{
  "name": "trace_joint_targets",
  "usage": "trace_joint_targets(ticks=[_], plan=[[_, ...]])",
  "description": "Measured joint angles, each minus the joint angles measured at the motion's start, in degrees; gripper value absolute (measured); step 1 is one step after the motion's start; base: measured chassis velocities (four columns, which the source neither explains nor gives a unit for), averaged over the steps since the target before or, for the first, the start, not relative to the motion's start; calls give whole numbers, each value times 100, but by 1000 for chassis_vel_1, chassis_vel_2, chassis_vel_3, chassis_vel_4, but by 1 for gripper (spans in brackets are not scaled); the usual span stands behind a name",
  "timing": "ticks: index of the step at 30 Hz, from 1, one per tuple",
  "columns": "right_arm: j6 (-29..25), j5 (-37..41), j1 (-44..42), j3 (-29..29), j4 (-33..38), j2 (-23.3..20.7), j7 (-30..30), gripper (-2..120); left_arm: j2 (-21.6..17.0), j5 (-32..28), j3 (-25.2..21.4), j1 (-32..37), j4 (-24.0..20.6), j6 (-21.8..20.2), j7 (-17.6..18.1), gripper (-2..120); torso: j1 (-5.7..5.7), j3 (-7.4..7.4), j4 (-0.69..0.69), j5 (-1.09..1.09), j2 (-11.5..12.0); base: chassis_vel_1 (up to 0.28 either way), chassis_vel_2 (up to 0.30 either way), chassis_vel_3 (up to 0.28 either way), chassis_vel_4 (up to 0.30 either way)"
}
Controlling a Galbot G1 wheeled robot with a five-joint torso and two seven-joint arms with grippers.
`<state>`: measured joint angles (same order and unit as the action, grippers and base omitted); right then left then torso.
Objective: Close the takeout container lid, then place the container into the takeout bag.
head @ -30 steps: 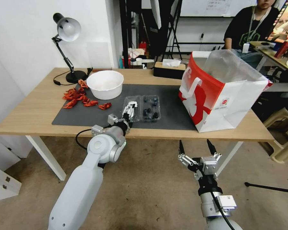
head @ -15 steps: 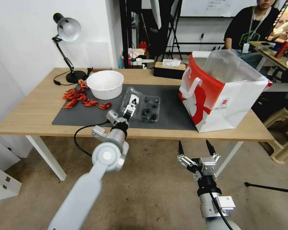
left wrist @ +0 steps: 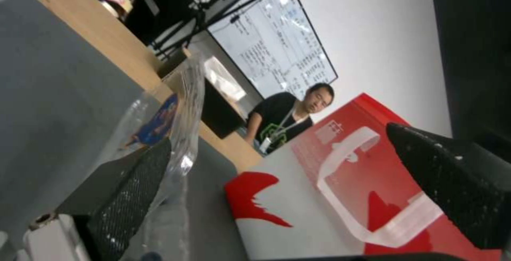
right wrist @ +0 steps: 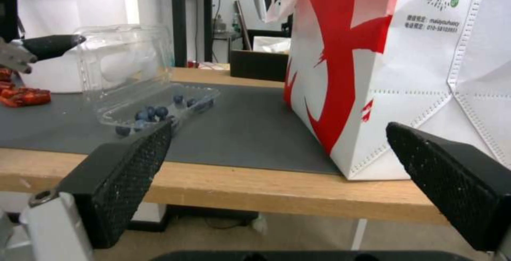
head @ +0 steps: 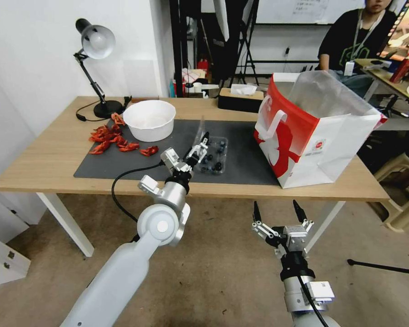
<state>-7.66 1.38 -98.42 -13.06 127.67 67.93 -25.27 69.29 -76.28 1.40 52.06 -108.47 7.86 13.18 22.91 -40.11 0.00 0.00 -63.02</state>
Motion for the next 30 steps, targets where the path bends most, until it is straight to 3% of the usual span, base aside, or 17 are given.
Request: trace_joint_targets(ticks=[5,18,22,25,30], plan=[[-5,-20,-6,-10,-19,19,2,100,13,-293,74,-126,31,-46,47,100,0,0,0,0,0,0,0,0,0],[-22,-26,-37,-97,-67,44,5,100,305,-1779,142,-566,215,-215,803,94,0,0,0,0,0,0,0,0,0],[-34,-26,-26,-103,-93,44,5,100,397,-2028,128,-642,378,-220,953,87,0,0,0,0,-1,0,0,0,0],[-44,-24,-17,-102,-116,46,5,100,496,-2218,94,-691,557,-220,1109,72,1,0,0,0,-1,0,0,0,0],[-48,-3,-4,-102,-119,38,4,100,569,-2278,110,-697,673,-225,1252,58,1,0,0,0,-1,0,0,0,0]])
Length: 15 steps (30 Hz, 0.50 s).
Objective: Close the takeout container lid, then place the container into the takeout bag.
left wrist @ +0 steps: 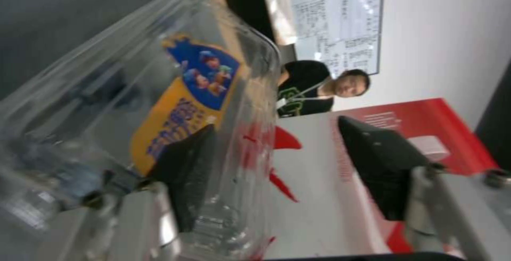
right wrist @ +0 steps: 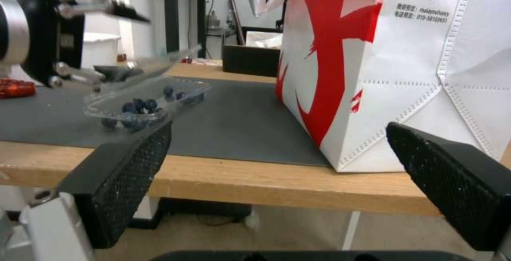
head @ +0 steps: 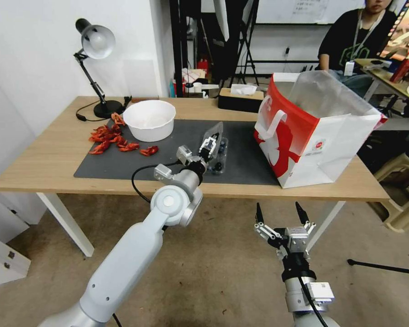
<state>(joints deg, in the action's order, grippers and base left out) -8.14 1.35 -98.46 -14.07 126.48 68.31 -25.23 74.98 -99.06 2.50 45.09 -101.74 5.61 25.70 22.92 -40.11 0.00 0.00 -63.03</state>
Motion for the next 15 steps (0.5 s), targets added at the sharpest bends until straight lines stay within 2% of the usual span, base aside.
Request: trace_joint_targets(ticks=[1,2,5,6,8,9,12,13,15], plan=[[0,13,11,-7,0,-11,-1,100,30,-3,21,0,40,-12,75,50,0,0,0,0,0,0,0,0,0],[0,13,11,-7,0,-11,-1,100,30,-3,21,0,40,-12,75,50,0,0,0,0,0,0,0,0,0],[0,30,18,-18,2,-23,-3,100,53,-2,59,-1,83,-81,224,34,0,0,0,0,0,0,0,0,0],[0,30,18,-18,2,-23,-3,100,53,-2,59,-1,83,-81,224,34,0,0,0,0,0,0,0,0,0],[0,33,18,-18,5,-23,-6,100,58,15,79,1,102,-140,340,25,0,0,0,0,0,0,0,0,0],[0,33,18,-18,5,-23,-6,100,58,15,79,1,102,-140,340,25,0,0,0,0,0,0,0,0,0],[0,39,17,-18,13,-23,-8,100,59,63,101,18,122,-211,462,11,0,0,0,0,0,0,0,0,0],[0,39,17,-18,13,-23,-8,100,59,63,101,18,122,-211,462,11,0,0,0,0,0,0,0,0,0],[12,82,43,-11,33,-32,-8,100,60,130,115,38,130,-296,600,0,0,0,0,0,0,0,0,0,0]])
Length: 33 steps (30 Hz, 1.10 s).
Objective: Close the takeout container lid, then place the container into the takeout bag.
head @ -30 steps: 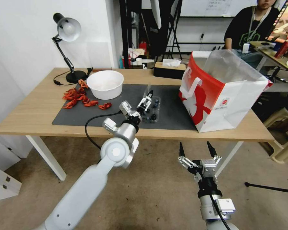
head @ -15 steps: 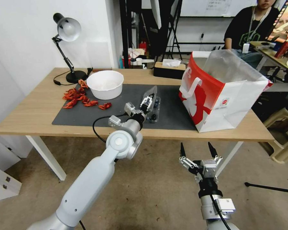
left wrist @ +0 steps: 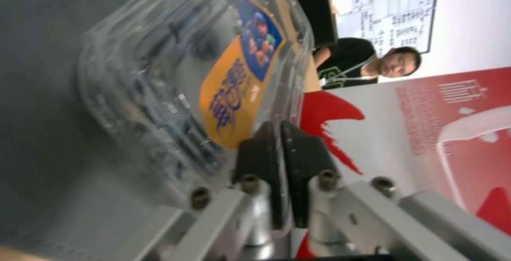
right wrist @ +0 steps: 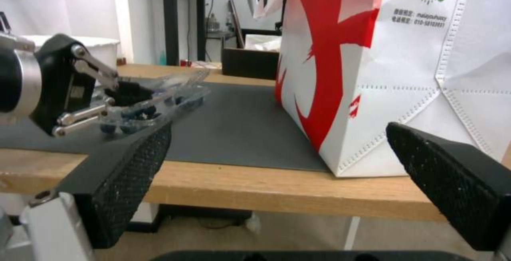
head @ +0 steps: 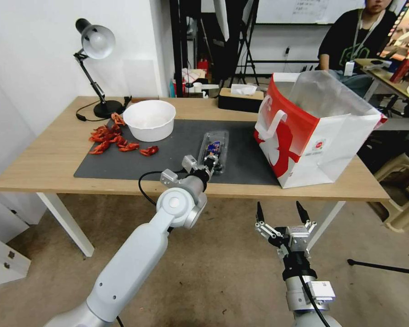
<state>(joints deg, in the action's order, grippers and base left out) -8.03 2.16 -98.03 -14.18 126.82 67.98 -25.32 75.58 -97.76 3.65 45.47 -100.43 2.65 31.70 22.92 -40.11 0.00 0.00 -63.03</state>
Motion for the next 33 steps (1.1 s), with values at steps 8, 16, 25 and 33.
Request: trace_joint_targets(ticks=[8,16,25,33], plan=[[309,601,291,24,176,-109,1,100,-30,60,43,-3,43,-21,68,0,0,0,-1,-1,0,0,0,0,0],[1372,3103,1384,-156,423,-702,-65,100,-45,154,130,-57,107,-16,60,0,1,0,-1,-1,1,0,0,0,0],[1924,5048,2513,-111,101,-1063,-290,100,-38,207,217,-154,172,-8,39,0,2,0,0,0,1,0,0,0,0],[2188,6456,3802,243,-656,-1024,-545,100,-10,223,265,-278,257,4,26,0,2,-1,0,0,1,0,0,0,0]])
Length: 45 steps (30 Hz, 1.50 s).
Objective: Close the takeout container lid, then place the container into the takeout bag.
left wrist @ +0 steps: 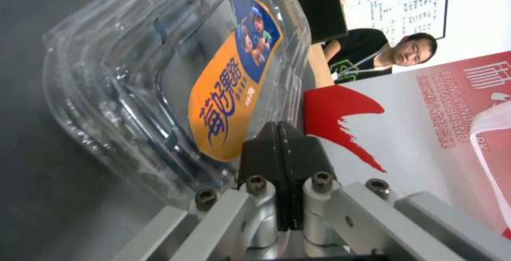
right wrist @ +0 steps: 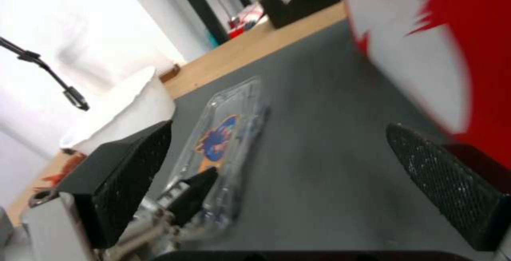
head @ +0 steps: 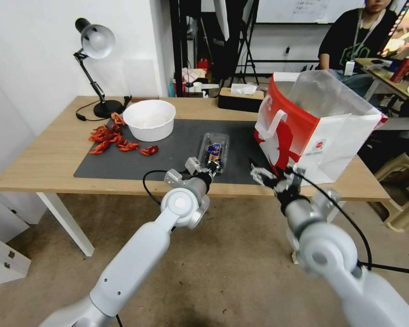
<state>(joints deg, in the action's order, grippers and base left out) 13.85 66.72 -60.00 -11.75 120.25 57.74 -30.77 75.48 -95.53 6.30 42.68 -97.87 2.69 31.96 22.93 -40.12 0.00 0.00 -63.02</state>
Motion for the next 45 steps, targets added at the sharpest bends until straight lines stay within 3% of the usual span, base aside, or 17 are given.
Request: trace_joint_targets(ticks=[7,15,21,33,45], plan=[[112,636,1040,578,-839,355,-196,100,-11,32,15,-29,19,6,-3,0,-1,1,0,1,0,0,0,0,0],[149,655,1677,979,-1667,695,-215,98,-22,55,16,-34,31,9,-6,0,-1,1,-1,0,0,0,0,0,0],[170,525,1904,1185,-2128,987,-209,79,-48,77,18,-22,31,12,-8,0,-1,0,0,0,0,0,0,0,0],[228,322,1944,1299,-2443,1215,-198,52,-66,86,21,-14,26,19,-14,0,-2,2,0,0,-1,0,0,0,0],[223,180,1913,1294,-2584,1330,-126,11,-105,133,24,8,11,29,-30,0,-2,2,-1,0,-1,0,0,0,0]])
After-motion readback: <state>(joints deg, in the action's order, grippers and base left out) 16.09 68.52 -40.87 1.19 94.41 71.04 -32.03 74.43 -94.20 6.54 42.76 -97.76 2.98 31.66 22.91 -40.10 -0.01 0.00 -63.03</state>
